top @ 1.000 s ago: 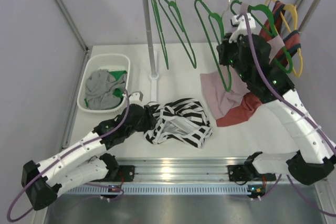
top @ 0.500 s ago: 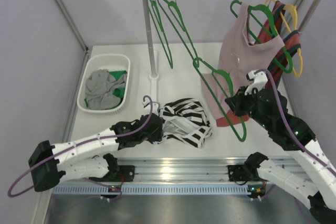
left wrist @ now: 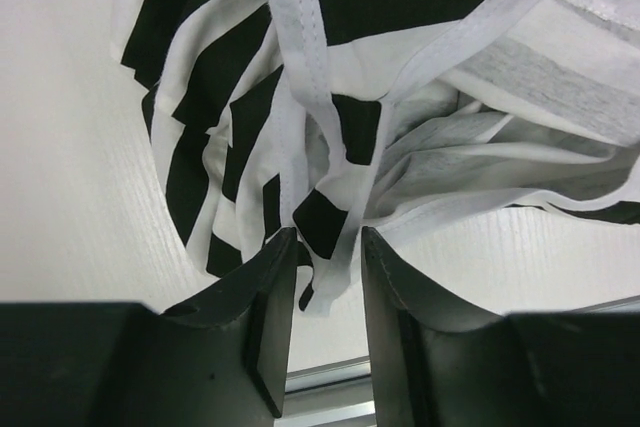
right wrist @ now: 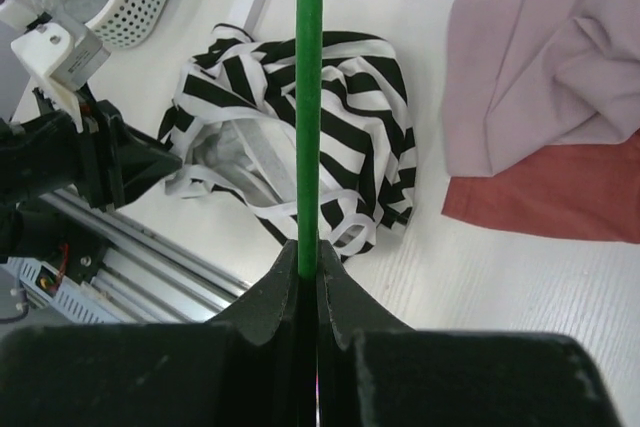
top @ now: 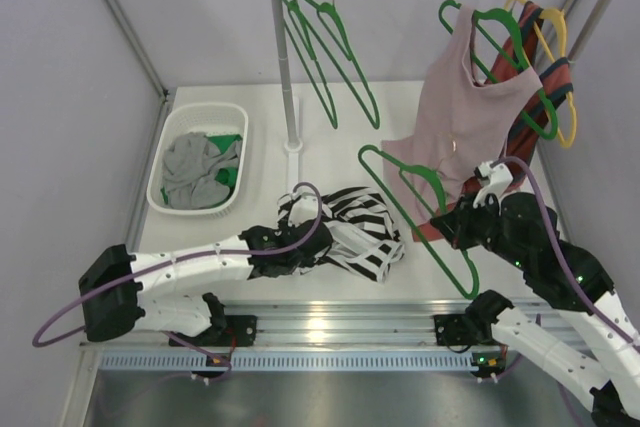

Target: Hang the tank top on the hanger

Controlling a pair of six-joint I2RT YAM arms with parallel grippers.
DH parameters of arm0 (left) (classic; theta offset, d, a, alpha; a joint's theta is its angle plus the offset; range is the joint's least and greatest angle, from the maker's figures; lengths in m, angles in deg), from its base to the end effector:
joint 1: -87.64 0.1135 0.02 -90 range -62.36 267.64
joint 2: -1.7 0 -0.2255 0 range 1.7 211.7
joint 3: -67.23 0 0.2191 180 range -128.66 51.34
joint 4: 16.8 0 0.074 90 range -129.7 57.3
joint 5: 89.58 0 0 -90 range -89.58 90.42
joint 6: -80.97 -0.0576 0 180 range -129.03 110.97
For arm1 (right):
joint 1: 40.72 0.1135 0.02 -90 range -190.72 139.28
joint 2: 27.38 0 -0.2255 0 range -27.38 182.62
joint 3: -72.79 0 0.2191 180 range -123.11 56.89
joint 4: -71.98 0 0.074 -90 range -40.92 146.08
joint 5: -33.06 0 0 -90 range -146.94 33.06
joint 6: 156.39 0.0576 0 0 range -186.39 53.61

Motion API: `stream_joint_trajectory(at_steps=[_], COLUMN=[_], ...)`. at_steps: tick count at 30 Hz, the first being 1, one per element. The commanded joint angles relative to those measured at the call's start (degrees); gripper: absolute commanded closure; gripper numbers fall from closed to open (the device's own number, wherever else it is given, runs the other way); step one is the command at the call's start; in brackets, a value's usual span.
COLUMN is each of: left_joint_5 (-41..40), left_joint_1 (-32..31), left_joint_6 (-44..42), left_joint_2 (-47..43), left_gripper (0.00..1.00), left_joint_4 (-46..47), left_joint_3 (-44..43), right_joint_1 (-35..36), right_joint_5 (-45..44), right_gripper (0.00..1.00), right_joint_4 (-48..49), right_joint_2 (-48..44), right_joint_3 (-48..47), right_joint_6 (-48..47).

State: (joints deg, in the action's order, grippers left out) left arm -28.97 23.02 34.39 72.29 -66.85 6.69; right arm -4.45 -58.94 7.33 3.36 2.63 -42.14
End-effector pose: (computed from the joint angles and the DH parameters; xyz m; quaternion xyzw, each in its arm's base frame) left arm 0.1210 -0.1891 0.1803 0.1076 0.9306 -0.0579 0.3449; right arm 0.0935 0.0661 0.3118 -0.0791 0.8407 0.2571 0.4700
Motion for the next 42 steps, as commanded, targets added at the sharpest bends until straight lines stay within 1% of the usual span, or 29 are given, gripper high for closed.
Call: stream_joint_trajectory(at_steps=[1,2,3,6,7,9,11,14,18,23,29,37,42], left_joint_5=[-3.39,-3.57,-4.18,-5.32,-6.20,-6.82,-6.83,-4.38,-0.24,2.84,4.51,6.97,8.03], left_joint_1=[-0.24,-0.33,-0.24,-0.24,-0.24,-0.07,0.63,3.62,8.70,11.97,13.03,13.03,13.03], left_joint_6=[-0.88,-1.05,-1.14,-0.79,-0.62,-0.44,-0.70,-1.40,-2.81,-5.09,-6.24,-6.07,-5.71], left_joint_2=[0.43,0.43,0.52,0.96,1.04,0.87,0.87,0.96,0.08,-0.54,-0.19,-0.63,-1.85], left_gripper=[0.63,0.65,0.71,0.84,0.92,1.00,1.00,1.00,1.00,1.00,1.00,1.00,1.00], left_joint_4=[-1.27,-1.44,-1.79,-2.67,-3.46,-3.47,-3.38,-2.07,0.40,1.89,2.42,1.99,1.02], left_joint_3=[-2.29,-2.38,-2.47,-3.52,-3.96,-4.84,-5.71,-6.24,-6.42,-7.38,-9.49,-10.38,-10.38], right_joint_1=[0.47,0.38,0.38,0.47,0.29,0.38,0.38,0.38,0.38,0.47,0.38,0.47,0.47], right_joint_5=[3.49,4.54,5.24,9.28,10.51,13.15,15.00,17.28,19.40,22.82,26.78,27.31,27.75], right_gripper=[1.00,1.00,1.00,1.00,1.00,1.00,1.00,1.00,1.00,1.00,1.00,1.00,1.00], right_joint_4=[-0.47,-0.73,-1.17,-1.96,-2.92,-4.33,-6.43,-8.46,-9.96,-10.31,-5.83,-0.30,7.96], right_joint_2=[-0.68,-0.77,-0.68,-0.42,-0.07,0.19,0.46,0.55,-0.33,-1.38,-1.74,-0.77,-0.42], right_joint_3=[-0.76,-0.93,-1.20,-1.90,-2.08,-2.86,-3.48,-4.01,-3.49,-2.43,2.14,6.44,11.10], right_joint_6=[0.01,-0.17,-0.69,-1.74,-2.19,-3.76,-4.91,-6.32,-6.85,-6.85,-5.35,-4.48,-2.37])
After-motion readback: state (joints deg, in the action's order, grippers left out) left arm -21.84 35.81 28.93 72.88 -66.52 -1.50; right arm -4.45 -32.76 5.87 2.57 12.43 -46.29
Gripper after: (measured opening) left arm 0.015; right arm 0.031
